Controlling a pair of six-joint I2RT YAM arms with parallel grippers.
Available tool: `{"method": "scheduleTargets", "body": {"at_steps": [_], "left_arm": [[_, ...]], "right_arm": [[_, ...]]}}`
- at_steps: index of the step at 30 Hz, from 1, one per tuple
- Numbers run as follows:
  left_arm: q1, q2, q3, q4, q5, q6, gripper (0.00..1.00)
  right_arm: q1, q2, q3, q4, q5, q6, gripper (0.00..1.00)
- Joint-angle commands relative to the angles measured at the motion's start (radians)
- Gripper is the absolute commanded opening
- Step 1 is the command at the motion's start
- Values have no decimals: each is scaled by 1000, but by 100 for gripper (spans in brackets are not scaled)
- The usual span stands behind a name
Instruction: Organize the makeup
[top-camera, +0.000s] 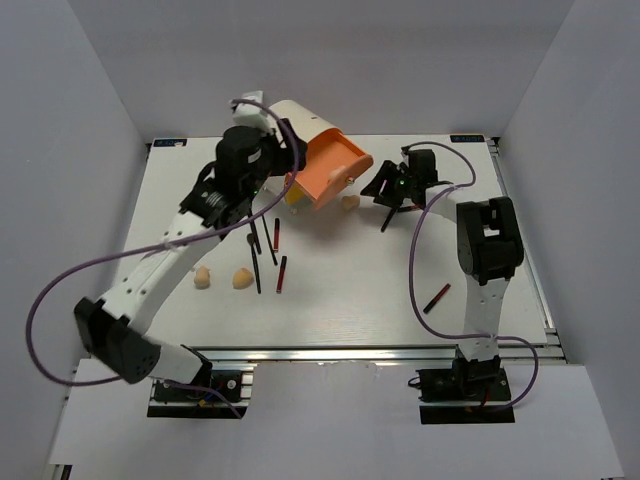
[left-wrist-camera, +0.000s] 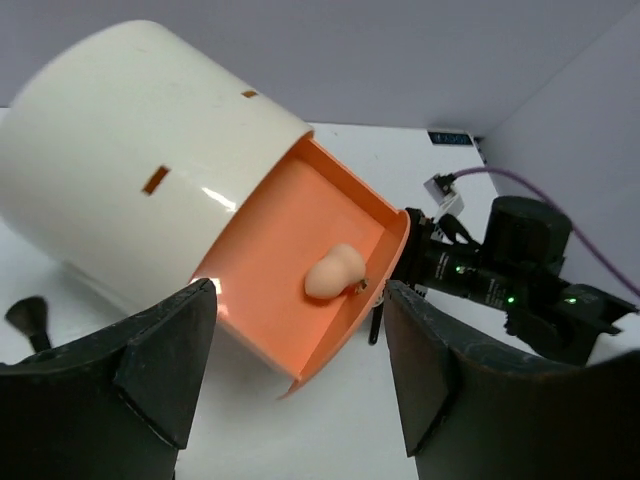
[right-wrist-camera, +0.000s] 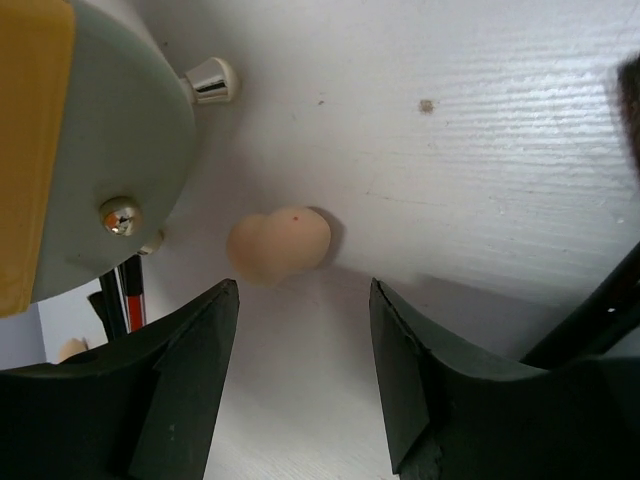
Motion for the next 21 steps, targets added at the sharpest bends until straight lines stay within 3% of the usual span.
{"method": "scheduleTargets", "body": {"at_steps": [1,9,21], "left_arm": [[-1,-163,-91,-27,-151,-87,80],[59,-324,-286,-111,-241,-235,84],[94,-375,-354,-191,-221,-297,84]], "right_arm": [[24,33,69,-30,13,84,61],[62,104,140,-48,47,139,61],[78,174,178,-84,128,231,54]]}}
